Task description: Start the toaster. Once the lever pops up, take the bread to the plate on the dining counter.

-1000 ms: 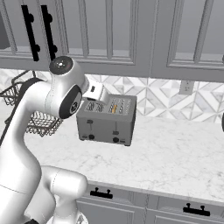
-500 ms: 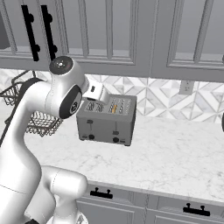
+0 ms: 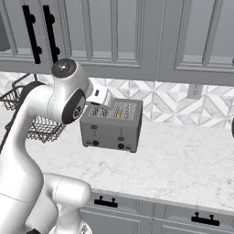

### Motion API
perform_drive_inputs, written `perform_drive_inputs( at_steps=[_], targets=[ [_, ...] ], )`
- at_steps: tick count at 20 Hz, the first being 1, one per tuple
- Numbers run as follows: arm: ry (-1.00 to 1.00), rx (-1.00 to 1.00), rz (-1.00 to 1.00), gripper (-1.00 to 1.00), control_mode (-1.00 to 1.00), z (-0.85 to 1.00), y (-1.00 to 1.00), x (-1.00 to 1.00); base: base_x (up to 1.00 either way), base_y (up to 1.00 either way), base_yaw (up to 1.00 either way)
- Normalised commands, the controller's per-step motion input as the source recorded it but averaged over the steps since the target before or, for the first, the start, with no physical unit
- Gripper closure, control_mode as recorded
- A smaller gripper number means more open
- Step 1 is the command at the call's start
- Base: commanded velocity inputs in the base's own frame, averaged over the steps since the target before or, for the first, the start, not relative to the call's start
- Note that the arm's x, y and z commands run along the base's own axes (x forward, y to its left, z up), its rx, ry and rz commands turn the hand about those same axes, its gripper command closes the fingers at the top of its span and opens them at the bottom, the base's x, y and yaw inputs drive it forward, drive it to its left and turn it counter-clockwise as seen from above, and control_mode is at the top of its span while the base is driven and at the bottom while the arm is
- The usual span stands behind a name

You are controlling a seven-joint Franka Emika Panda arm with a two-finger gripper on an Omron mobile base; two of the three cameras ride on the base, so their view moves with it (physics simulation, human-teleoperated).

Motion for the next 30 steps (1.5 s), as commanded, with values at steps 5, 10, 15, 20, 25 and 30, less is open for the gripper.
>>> perform_drive_inputs(
  at_steps=[5,10,15,20,25,30],
  targets=[
    [0.00,0.00,0.00,-1.00,-1.00,0.00,0.00,0.00,0.00,0.00,0.00],
    [0.00,0.00,0.00,-1.00,-1.00,0.00,0.00,0.00,0.00,0.00,0.00],
    [0.00,0.00,0.00,-1.00,-1.00,0.00,0.00,0.00,0.00,0.00,0.00],
    [0.00,0.00,0.00,-1.00,-1.00,0.00,0.00,0.00,0.00,0.00,0.00],
    [0.00,0.00,0.00,-1.00,-1.00,0.00,0.00,0.00,0.00,0.00,0.00],
    [0.00,0.00,0.00,-1.00,-1.00,0.00,0.00,0.00,0.00,0.00,0.00]
  ],
)
